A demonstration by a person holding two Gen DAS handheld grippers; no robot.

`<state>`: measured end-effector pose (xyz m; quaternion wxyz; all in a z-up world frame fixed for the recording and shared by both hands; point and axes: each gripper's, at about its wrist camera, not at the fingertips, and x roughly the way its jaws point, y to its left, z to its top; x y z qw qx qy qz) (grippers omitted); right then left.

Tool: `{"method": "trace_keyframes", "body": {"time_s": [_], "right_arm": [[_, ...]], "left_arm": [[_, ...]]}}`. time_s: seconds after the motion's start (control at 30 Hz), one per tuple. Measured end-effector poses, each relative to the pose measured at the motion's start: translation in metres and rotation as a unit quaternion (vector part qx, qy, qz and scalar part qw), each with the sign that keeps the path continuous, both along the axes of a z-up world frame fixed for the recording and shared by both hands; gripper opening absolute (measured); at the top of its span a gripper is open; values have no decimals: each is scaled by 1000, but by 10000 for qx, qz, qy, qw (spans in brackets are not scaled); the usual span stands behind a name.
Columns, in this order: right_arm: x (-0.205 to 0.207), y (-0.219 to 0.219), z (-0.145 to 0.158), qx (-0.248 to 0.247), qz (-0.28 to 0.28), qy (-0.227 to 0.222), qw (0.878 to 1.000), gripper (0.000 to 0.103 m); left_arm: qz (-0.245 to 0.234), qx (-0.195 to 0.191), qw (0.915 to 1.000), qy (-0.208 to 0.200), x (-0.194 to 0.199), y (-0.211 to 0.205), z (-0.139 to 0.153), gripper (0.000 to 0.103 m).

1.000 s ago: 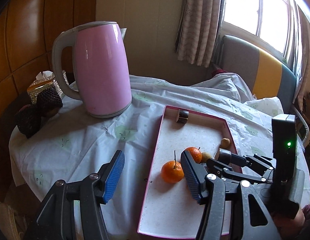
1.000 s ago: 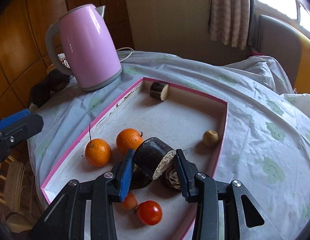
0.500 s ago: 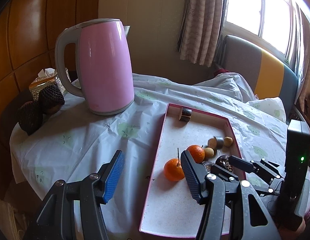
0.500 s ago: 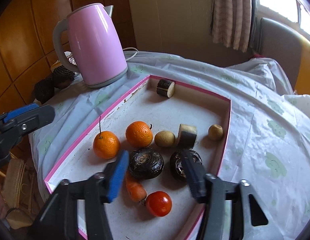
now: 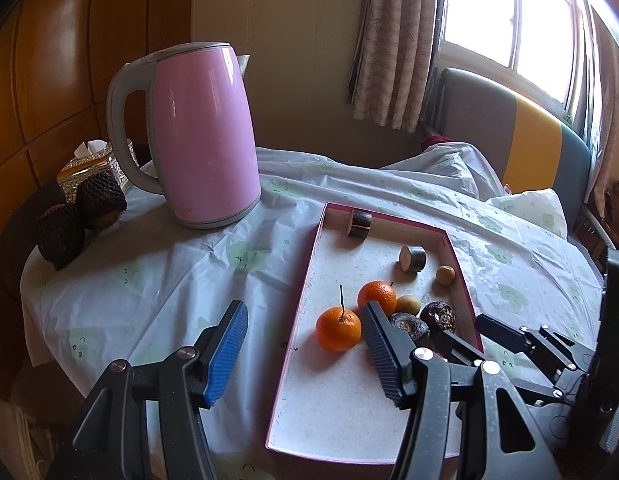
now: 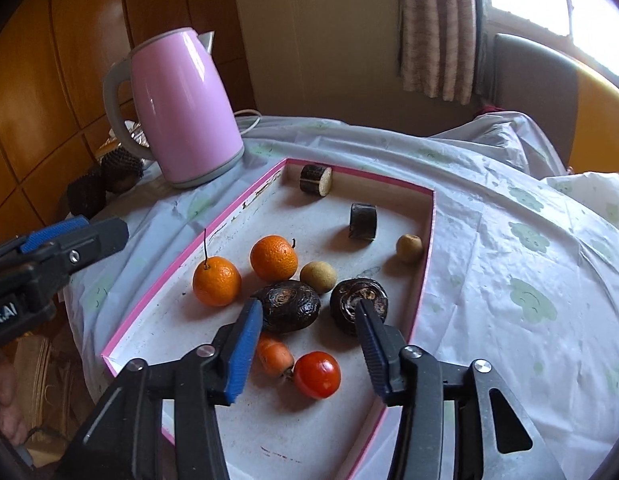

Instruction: Organize fruits

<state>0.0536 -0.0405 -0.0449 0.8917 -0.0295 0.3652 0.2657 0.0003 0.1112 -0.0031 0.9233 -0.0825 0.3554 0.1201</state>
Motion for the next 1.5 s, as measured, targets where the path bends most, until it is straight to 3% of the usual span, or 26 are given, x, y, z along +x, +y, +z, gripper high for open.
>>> {"method": "trace_keyframes", "body": {"time_s": [0.13, 0.23, 0.63, 1.5], "right_arm": [[-13, -6, 6, -57, -249, -192, 9995, 56], [-22, -9, 8, -109, -330, -293, 9990, 58], [-38, -17, 12, -38, -427, -395, 9983, 61], [-44, -12, 18, -136, -534, -604, 9967, 62]], "left_arm": [[-37, 63, 10000, -13, -4, -6, 2, 61], [-20, 186, 9998, -41, -8, -13, 5, 67], [308, 324, 9986, -265, -20, -16, 12, 67], [344, 383, 9984, -219, -24, -12, 8, 67]]}}
